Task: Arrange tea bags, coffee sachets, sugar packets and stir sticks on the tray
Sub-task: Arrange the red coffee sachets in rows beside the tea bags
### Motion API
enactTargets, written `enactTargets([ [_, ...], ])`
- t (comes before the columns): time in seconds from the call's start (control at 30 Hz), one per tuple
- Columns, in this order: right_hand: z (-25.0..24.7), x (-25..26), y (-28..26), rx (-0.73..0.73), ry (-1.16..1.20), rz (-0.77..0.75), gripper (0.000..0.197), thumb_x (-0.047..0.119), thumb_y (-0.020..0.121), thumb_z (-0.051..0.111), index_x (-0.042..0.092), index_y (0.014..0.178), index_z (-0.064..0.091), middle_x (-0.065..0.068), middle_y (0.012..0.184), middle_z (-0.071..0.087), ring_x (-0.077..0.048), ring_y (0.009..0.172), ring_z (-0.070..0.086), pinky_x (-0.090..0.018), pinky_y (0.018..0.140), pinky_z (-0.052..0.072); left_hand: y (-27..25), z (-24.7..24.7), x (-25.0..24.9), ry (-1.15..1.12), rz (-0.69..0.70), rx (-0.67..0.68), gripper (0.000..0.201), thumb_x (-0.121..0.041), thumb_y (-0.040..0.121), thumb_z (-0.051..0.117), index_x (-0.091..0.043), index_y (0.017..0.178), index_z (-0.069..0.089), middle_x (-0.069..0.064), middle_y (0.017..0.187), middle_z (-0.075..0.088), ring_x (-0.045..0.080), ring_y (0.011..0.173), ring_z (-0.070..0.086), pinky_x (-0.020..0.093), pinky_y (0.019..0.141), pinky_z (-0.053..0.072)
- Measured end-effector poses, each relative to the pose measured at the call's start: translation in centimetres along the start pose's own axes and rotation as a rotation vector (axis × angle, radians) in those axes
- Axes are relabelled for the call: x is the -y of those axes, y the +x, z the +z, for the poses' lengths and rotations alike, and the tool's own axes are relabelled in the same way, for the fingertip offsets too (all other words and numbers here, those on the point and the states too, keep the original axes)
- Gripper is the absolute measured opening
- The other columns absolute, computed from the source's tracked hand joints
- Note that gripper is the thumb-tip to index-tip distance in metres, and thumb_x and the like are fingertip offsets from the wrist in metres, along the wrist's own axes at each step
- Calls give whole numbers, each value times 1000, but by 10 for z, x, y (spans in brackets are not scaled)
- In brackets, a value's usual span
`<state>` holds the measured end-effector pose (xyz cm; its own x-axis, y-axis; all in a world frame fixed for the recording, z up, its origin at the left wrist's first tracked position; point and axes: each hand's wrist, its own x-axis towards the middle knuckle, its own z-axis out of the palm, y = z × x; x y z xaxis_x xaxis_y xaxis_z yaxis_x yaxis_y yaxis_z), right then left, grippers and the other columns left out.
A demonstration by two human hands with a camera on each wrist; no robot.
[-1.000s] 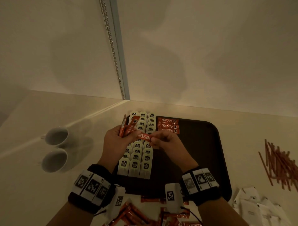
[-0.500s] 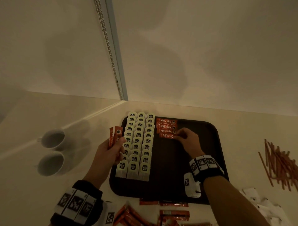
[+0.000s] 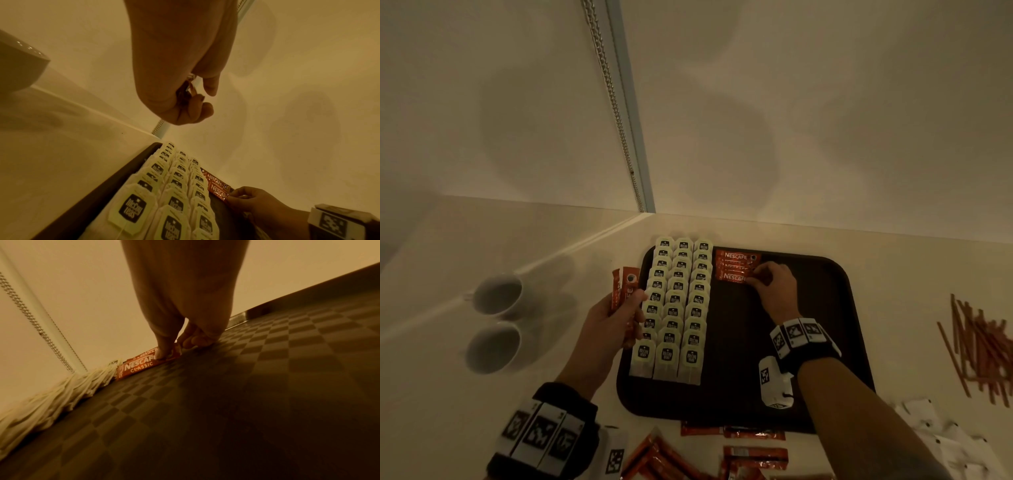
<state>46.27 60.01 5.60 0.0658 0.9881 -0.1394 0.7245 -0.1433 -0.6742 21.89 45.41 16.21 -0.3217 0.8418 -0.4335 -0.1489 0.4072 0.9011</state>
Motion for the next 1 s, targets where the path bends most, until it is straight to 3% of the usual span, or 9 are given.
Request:
enactTargets([
  [0.1, -1, 1, -2, -8, -12, -8, 24, 18, 81, 71, 15, 101, 60, -3, 114, 52, -7, 96, 47, -23, 89, 40, 0, 0, -2, -39, -18, 5, 16, -25, 94, 52, -12, 97, 62, 3, 69, 63, 14, 54, 56, 25, 52, 40],
  [0.3, -4, 1, -3, 18, 2, 3, 26, 18, 81, 71, 15, 103, 59, -4, 118, 51, -14, 105, 51, -26, 93, 40, -2, 3, -5, -78, -33, 69, 15, -12, 95, 48, -9, 104, 61, 9, 80, 72, 18, 63, 64, 24, 54, 48],
  [0.43, -5, 1, -4, 15, 13, -1, 25, 18, 80, 71, 15, 101, 59, -4, 116, 51, -7, 97, 46, -23, 89, 39, -1, 6, -6, -97, -49, 76, 13, -9, 95, 49, -10, 105, 56, 11, 84, 72, 16, 63, 65, 19, 48, 47],
  [0.57, -12, 23, -13, -35, 154, -34, 17, 20, 83, 68, 16, 97, 59, 0, 106, 54, -5, 90, 50, -27, 89, 47, 1, 9, -8, -14, -28, 111, 19, -13, 99, 43, -16, 104, 61, 7, 82, 71, 14, 64, 62, 24, 58, 46],
  [0.63, -17, 52, -27, 55, 333, -80, 9, 21, 87, 63, 18, 96, 59, 7, 99, 57, -2, 87, 53, -30, 88, 50, 3, 13, -10, 50, 2, 129, 18, -12, 98, 46, -17, 103, 63, 6, 84, 72, 12, 63, 61, 25, 60, 44],
  [0.77, -29, 108, -60, 487, 657, -191, 16, 27, 91, 57, 24, 106, 61, 6, 97, 63, -5, 87, 61, -23, 76, 50, 5, 20, -13, 155, 56, 162, 13, -13, 94, 56, -17, 99, 67, 2, 81, 73, 7, 55, 56, 26, 59, 41],
  [0.87, -28, 119, -72, 501, 633, -294, 17, 13, 90, 59, 11, 106, 62, 4, 96, 61, 3, 74, 59, -13, 66, 49, 5, 20, -18, 142, 111, 128, 12, -14, 93, 58, -18, 95, 70, 3, 77, 70, 7, 52, 56, 22, 54, 41],
  [1.0, -23, 107, -81, 497, 820, -147, 8, 2, 88, 57, 3, 95, 58, -6, 94, 61, -2, 75, 63, -16, 67, 52, 5, 14, -28, 56, 159, 9, 14, -15, 98, 49, -14, 96, 62, 8, 90, 70, 12, 62, 67, 16, 49, 46],
])
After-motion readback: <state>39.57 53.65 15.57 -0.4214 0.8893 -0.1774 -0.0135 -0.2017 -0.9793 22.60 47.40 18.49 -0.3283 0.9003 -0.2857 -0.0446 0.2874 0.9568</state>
